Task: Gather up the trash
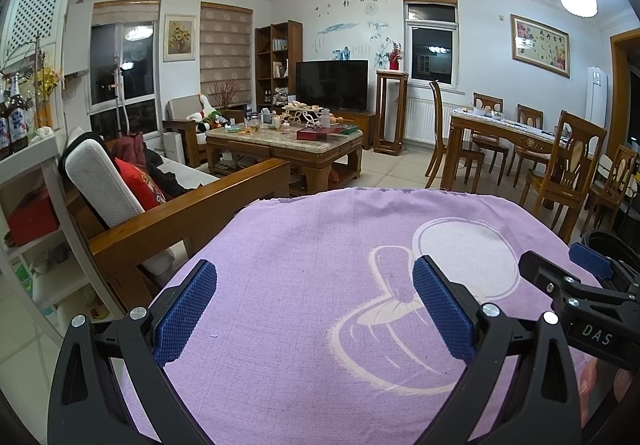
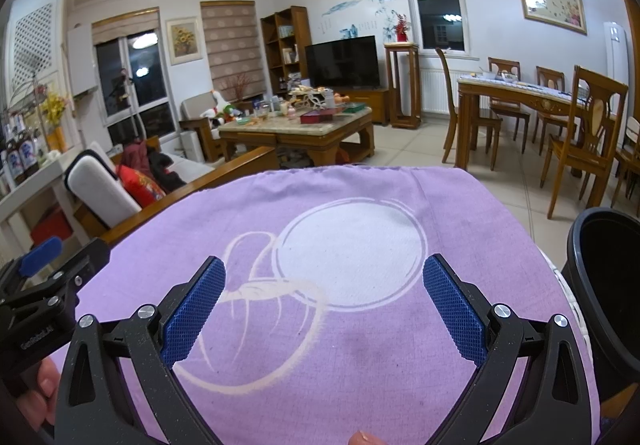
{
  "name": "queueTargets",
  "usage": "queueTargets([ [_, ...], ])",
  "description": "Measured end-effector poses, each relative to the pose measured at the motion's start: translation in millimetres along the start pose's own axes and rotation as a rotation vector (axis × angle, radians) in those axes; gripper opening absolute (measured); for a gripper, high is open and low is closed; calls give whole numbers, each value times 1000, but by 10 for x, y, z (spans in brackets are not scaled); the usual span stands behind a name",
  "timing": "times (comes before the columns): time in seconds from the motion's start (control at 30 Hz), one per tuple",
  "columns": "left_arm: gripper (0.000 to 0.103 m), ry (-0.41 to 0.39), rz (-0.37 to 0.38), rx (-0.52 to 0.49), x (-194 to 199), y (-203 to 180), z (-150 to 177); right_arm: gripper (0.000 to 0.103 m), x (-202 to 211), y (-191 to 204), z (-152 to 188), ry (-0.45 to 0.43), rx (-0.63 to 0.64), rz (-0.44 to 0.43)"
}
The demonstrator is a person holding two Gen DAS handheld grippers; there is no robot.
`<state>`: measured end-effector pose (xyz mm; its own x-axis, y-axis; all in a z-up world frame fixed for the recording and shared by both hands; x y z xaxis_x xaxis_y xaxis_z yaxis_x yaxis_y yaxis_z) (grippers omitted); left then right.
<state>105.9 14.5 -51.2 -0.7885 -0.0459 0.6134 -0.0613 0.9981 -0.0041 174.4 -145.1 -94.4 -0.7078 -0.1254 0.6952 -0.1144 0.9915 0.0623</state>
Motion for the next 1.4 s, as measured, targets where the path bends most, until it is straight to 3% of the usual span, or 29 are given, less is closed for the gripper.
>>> queueTargets([
  [1.4, 98, -7, -8, -8, 4, 53, -35, 98, -13, 34, 1, 1, -4, -1],
])
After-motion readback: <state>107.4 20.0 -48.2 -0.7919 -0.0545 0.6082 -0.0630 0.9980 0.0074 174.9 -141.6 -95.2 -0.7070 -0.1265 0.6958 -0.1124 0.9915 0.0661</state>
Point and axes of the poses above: each gripper's, at about its wrist camera, not at the fingertips, and x roughly against the way its jaws point, y to its left, z to its underside, the point moved 10 cm from there along -x, roughly the way its jaws point, and after that the axes turned 13 degrees about y, right-handed, at the moved point
